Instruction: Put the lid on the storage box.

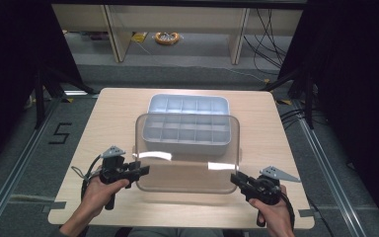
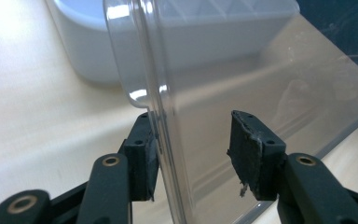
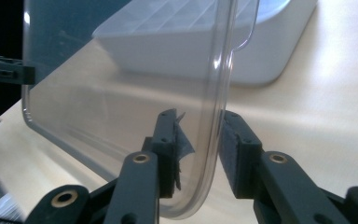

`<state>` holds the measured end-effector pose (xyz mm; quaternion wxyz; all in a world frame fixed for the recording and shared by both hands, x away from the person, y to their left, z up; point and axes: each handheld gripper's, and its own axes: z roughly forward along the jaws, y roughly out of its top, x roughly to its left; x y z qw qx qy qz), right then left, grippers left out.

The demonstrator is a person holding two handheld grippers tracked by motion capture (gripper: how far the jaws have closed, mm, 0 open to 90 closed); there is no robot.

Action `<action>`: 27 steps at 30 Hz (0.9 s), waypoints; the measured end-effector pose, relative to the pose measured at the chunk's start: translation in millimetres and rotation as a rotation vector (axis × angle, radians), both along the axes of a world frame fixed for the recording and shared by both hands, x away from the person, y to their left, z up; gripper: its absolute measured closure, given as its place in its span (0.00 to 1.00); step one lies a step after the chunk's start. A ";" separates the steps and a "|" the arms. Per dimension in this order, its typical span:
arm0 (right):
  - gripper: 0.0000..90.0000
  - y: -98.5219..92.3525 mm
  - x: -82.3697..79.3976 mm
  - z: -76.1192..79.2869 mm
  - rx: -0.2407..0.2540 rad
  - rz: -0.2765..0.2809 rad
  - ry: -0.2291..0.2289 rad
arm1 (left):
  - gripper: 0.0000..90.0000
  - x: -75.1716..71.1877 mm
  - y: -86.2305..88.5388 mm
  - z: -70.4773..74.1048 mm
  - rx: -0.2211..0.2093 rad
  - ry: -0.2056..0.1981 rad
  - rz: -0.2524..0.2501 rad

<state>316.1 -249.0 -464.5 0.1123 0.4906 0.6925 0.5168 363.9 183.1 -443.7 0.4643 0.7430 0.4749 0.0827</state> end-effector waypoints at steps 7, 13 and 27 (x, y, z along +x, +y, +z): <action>0.75 2.0 40.8 23.4 -0.006 -0.048 -0.040 | 0.59 45.2 -2.6 25.2 -0.071 0.005 0.057; 0.74 6.3 69.7 39.2 0.022 -0.084 -0.031 | 0.58 76.9 -4.8 38.2 -0.077 0.008 0.092; 0.73 14.0 127.6 46.7 0.013 -0.138 -0.018 | 0.54 137.6 -8.1 39.9 -0.086 0.079 0.174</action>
